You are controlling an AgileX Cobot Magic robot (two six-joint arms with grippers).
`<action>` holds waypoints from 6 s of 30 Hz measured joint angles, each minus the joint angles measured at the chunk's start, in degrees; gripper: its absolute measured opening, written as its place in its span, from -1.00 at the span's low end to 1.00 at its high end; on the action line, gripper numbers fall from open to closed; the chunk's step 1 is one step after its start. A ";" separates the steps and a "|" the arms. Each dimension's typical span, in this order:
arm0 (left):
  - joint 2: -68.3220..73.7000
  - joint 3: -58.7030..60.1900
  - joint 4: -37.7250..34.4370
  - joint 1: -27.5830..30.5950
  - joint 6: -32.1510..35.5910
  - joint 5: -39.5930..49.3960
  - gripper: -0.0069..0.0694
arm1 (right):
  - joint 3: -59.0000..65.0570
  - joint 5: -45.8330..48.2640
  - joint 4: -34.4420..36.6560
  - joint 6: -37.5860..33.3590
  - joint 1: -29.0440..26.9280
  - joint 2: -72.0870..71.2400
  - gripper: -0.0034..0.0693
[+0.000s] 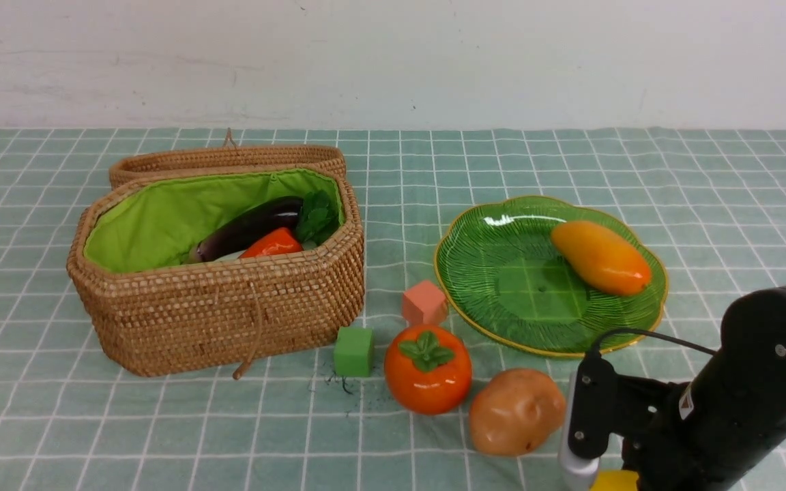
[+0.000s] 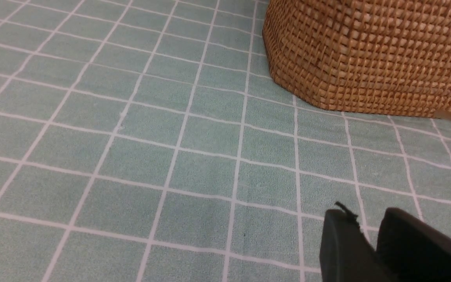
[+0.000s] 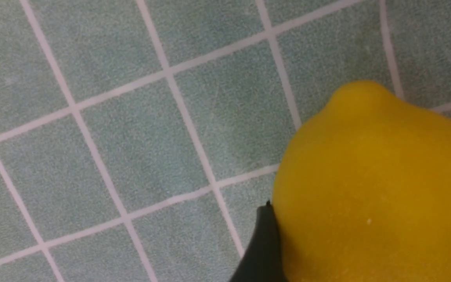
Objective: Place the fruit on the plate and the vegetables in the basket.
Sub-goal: Use the right arm to grab a lemon and put it into the right plate, then use the right arm to grab a potato and put it into the left basket
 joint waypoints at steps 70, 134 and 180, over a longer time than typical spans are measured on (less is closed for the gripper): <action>0.00 0.00 0.00 0.00 0.00 0.00 -0.46 | -29.52 -19.59 -8.60 33.04 -7.56 21.25 0.97; 0.00 0.00 0.00 0.00 0.00 0.00 -0.39 | -30.13 8.40 -9.46 -20.96 6.61 17.27 0.73; 0.00 0.00 0.00 0.00 0.00 0.00 -0.27 | -47.59 16.70 12.42 -11.77 6.66 14.18 0.63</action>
